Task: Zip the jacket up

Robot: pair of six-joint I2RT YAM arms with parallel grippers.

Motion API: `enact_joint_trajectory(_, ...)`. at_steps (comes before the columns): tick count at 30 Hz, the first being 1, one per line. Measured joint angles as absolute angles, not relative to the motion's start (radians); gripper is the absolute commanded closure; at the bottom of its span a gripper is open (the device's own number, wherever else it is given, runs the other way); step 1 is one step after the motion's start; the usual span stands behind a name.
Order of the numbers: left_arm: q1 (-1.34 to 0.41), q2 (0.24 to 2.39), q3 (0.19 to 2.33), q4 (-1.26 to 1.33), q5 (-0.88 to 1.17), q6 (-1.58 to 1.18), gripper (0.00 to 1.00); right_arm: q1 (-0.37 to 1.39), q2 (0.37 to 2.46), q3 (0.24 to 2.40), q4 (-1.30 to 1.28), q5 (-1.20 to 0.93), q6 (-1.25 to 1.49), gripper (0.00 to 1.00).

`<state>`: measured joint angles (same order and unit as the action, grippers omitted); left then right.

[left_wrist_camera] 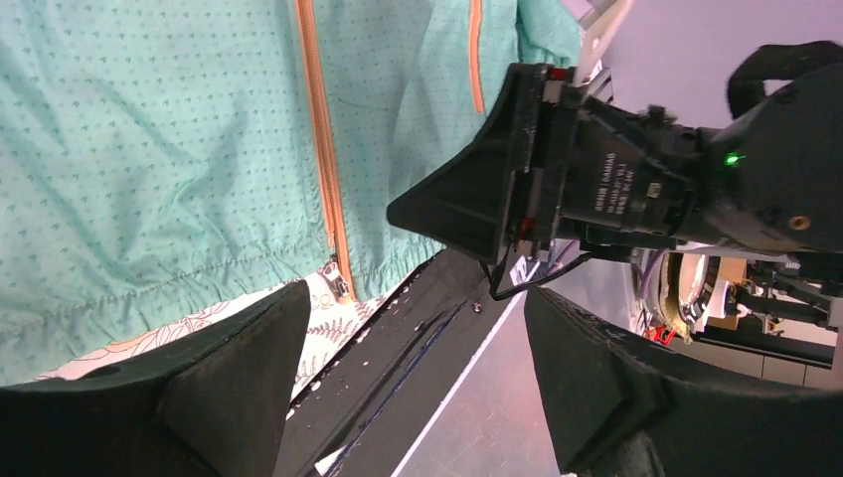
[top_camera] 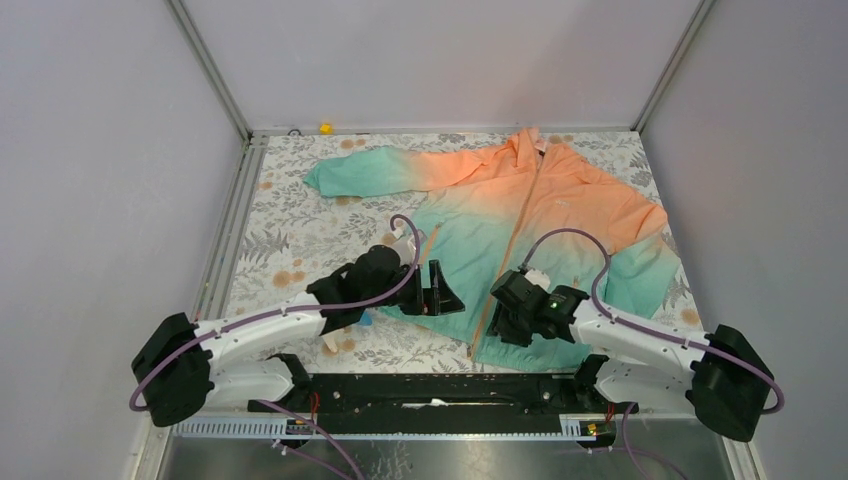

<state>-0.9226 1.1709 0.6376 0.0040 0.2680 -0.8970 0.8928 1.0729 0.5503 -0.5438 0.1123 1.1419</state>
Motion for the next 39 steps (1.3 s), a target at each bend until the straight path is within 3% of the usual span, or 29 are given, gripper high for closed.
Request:
enact_joint_trajectory(6,-0.923,1.114,0.612,0.014,0.257,-0.899,0.14,0.960,1.192,0.613,-0.545,0.161,1.199,0.48)
enact_joint_trajectory(16,-0.923,1.094,0.595,0.001,0.258,-0.899,0.12,0.985,1.248,0.604,-0.482,0.228,1.246,0.53)
enact_joint_trajectory(18,-0.923,1.081,0.593,-0.002,0.258,-0.899,0.12,0.985,1.260,0.593,-0.456,0.228,1.243,0.57)
enact_joint_trajectory(23,-0.923,1.064,0.593,-0.001,0.258,-0.903,0.06,0.985,1.276,0.572,-0.403,0.236,1.206,0.81)
enact_joint_trajectory(35,-0.923,1.082,0.593,0.014,0.258,-0.926,0.01,0.986,1.075,0.491,-0.310,0.247,0.970,1.00)
enact_joint_trajectory(39,-0.923,1.090,0.593,0.028,0.257,-0.941,0.01,0.986,0.989,0.487,-0.271,0.247,0.858,1.00)
